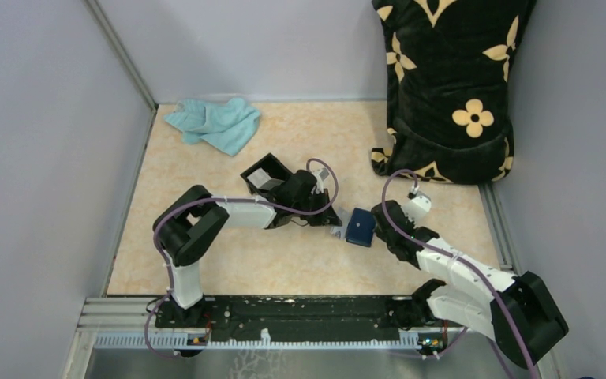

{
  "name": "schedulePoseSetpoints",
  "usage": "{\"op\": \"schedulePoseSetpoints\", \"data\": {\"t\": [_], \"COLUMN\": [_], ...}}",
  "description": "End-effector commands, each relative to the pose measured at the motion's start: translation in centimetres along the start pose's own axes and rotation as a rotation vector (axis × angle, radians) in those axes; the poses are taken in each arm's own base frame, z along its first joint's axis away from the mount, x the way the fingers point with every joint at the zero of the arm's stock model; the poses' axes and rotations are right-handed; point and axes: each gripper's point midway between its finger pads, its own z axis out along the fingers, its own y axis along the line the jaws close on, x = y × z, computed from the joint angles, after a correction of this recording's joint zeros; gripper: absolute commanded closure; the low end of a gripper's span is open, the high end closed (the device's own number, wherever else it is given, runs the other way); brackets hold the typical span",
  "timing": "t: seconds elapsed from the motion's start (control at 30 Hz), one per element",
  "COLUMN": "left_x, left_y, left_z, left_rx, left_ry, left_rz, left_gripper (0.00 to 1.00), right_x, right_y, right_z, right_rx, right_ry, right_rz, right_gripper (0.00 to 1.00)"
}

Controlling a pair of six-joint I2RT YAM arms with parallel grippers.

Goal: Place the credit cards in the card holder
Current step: Open the card holder at the center of the board.

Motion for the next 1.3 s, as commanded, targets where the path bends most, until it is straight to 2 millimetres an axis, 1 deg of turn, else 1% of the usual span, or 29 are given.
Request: {"op": "schedulePoseSetpoints", "data": {"t": [0.0,0.47,0.83,1.27], "left_x": [-0.3,-0.2,-0.6,0.1], "left_y": [-0.3,-0.5,-1.0,-0.5], "left_z": [0.4,0.8,0.2,0.7], "left_rx": [0.035,0.081,0.120,0.126], "left_ry": [0.005,0.026,0.020,0.038], "left_rz": [-0.006,-0.039,-0.060,-0.085], "left_gripper": [1.00,1.00,1.00,1.00], "right_x": [-0.7,-0.2,0.4,0.9], "right_y": [1.0,0.9,0.9,0.7], "right_z": [0.4,1.4,1.9,2.1], "right_rx": [-0.034,-0.028,-0.027,-0.027], "right_ry": [-0.016,0.006,0.028,0.040], "right_rz": [0.016,0.009,0.000,0.000], "right_gripper": [0.77,0.77,0.77,0.77]}}
